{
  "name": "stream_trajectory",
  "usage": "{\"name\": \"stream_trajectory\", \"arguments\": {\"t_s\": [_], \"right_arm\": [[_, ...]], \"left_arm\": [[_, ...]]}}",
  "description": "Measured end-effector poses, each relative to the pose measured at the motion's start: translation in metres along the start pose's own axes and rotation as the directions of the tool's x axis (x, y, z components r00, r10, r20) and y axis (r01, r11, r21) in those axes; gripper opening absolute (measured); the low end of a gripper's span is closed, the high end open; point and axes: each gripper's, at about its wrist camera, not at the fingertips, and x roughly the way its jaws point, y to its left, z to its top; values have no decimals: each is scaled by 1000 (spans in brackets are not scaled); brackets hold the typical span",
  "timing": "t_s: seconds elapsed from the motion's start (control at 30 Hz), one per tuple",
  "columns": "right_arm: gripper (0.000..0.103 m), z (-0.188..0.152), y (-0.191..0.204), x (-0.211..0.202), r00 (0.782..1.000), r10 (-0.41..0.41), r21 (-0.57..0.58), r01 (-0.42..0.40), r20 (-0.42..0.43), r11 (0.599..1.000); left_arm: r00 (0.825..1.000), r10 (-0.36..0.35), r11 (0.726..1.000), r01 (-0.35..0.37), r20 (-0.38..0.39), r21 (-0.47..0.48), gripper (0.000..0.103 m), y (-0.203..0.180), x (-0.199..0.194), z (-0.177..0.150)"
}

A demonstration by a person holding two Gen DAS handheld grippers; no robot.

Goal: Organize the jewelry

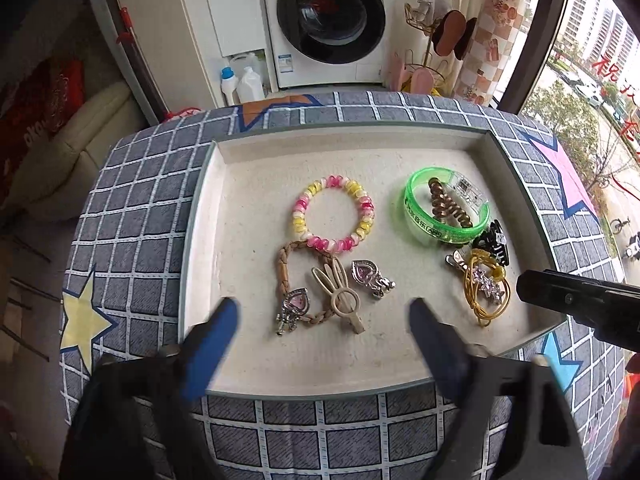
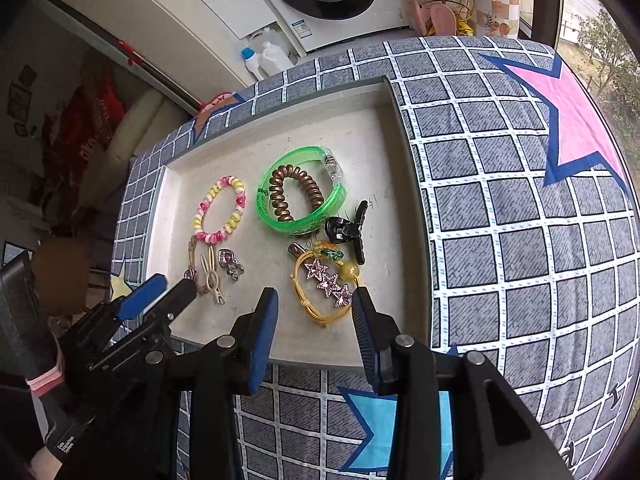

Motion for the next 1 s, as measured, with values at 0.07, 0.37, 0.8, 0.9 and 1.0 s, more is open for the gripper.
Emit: {"name": "stream_trajectory", "arguments": {"t_s": [0.07,0.37,0.8,0.9,1.0], "right_arm": [[42,-1,1,-1,1000,-5,-1,5,1,1000],[78,-8,15,-8,998,-52,-61,53,17,997],[85,-27,24,-16,994,-110,-81,112,25,990],[86,-31,26,-19,989,-145,-93,148,41,985],[86,-37,29,-21,982,-180,-111,185,54,976]], "left_arm": [[1000,-4,1000,4,18,-9,103,3,-6,0],[999,29,999,-30,-30,-13,103,11,-13,-11],[998,15,999,-17,-61,-36,103,20,-23,-32],[998,20,999,-23,-67,-36,103,21,-27,-36],[997,26,999,-28,-66,-34,103,22,-31,-41]]}}
